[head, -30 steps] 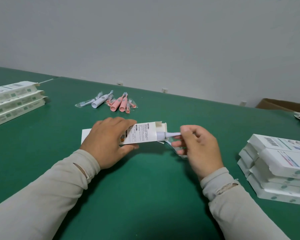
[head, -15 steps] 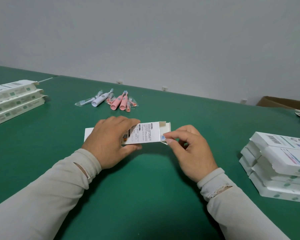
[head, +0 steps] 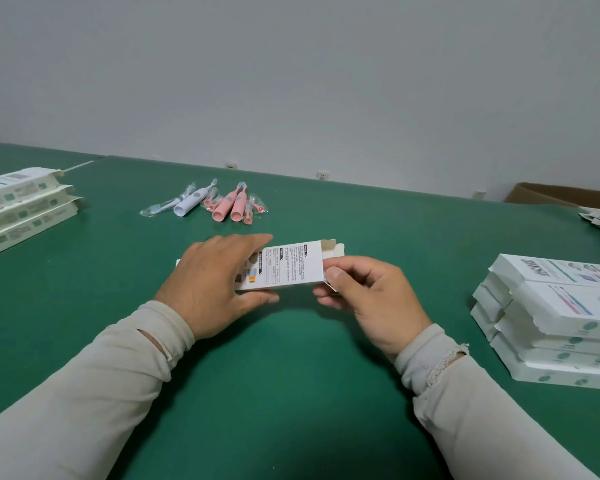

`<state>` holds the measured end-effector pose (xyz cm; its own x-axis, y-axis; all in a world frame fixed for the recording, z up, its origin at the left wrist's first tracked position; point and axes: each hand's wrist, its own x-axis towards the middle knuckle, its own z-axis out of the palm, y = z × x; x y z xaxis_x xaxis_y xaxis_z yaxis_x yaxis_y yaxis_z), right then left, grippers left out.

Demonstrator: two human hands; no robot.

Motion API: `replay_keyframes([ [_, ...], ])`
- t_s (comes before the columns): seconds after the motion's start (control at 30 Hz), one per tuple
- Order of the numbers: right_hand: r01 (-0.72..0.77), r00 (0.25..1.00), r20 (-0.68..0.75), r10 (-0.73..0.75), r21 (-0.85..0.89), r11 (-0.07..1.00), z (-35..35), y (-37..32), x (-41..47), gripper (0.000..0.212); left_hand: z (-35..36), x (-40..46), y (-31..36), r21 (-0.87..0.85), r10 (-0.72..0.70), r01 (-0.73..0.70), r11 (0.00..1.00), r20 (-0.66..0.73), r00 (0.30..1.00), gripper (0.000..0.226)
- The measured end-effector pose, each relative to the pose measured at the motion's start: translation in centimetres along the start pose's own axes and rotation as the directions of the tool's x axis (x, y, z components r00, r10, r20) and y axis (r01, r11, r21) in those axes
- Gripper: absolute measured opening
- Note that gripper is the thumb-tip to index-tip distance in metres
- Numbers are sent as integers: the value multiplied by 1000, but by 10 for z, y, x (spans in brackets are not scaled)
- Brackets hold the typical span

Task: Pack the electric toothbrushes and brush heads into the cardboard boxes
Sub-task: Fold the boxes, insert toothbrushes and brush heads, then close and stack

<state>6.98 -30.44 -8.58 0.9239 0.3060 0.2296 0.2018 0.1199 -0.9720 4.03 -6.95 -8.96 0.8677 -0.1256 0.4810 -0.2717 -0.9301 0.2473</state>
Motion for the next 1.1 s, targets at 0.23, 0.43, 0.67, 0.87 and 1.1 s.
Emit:
replay_keyframes([
  [0.23,141,985,-45,-168,-352,925,-6,-2,-1,22,-4,-1,-25,-7,-207,208,978,81,975,64],
  [0.43,140,982,-73,-176,-351,926,-13,-2,1,14,-2,-1,-19,47,-219,216,975,96,971,65],
  [0.67,276,957,85,-276,-555,785,-11,-3,-1,28,-2,-2,-18,13,-188,188,982,74,979,60],
  [0.87,151,977,-83,-194,-367,918,-19,-9,4,27,-5,-1,-17,-11,-193,193,981,30,981,55],
  [1.1,16,986,-103,-133,-731,682,-45,-5,11,25,-3,-1,-15,3,-184,184,983,15,983,52],
])
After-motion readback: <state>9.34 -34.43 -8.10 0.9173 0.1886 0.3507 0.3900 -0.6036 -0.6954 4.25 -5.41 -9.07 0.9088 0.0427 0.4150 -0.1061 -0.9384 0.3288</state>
